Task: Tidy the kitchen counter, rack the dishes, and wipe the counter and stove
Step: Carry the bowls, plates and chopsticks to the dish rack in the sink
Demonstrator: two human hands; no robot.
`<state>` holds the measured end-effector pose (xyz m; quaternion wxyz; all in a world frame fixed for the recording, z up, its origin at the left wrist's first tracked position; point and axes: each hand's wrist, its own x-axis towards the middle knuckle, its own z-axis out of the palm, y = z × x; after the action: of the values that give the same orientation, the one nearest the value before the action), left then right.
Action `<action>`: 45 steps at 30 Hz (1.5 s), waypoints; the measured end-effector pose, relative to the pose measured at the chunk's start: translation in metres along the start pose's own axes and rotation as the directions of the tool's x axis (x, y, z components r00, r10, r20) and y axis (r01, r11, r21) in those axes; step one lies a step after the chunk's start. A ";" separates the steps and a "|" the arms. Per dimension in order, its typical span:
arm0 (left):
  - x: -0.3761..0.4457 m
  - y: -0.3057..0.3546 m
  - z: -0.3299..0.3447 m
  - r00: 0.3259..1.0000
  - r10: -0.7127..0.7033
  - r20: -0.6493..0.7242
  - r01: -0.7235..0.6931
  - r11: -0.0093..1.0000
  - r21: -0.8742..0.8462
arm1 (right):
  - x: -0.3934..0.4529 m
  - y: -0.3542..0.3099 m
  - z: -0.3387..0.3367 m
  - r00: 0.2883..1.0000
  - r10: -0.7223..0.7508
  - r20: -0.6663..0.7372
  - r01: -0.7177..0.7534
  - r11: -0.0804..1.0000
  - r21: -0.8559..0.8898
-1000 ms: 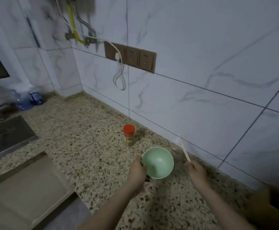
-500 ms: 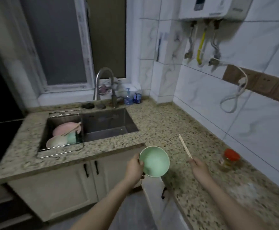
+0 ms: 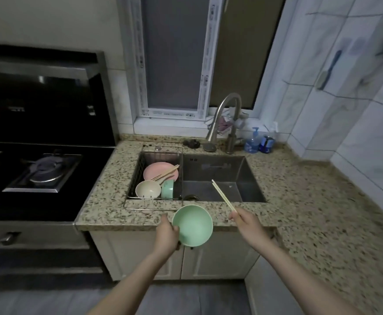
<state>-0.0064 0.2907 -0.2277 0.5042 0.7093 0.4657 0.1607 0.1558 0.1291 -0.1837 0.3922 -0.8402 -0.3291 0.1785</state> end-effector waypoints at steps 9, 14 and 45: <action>0.124 -0.005 -0.048 0.960 -0.133 -0.245 0.152 0.987 0.060 | 0.172 -0.030 0.084 0.974 0.007 0.227 -0.019 0.999 0.050; 0.192 -0.008 -0.072 0.925 -0.188 -0.331 0.237 0.964 0.117 | 0.252 -0.034 0.108 0.952 0.005 0.307 -0.007 1.000 0.005; 0.428 -0.050 -0.083 0.833 -0.080 0.548 -0.474 0.407 0.780 | 0.483 -0.043 0.214 0.817 -0.047 0.575 0.465 0.644 -0.608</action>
<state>0.1307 0.6925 -0.3378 0.1279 0.9322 0.2368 -0.2420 0.3661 0.6002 -0.3046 -0.0524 -0.7881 -0.5835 0.1886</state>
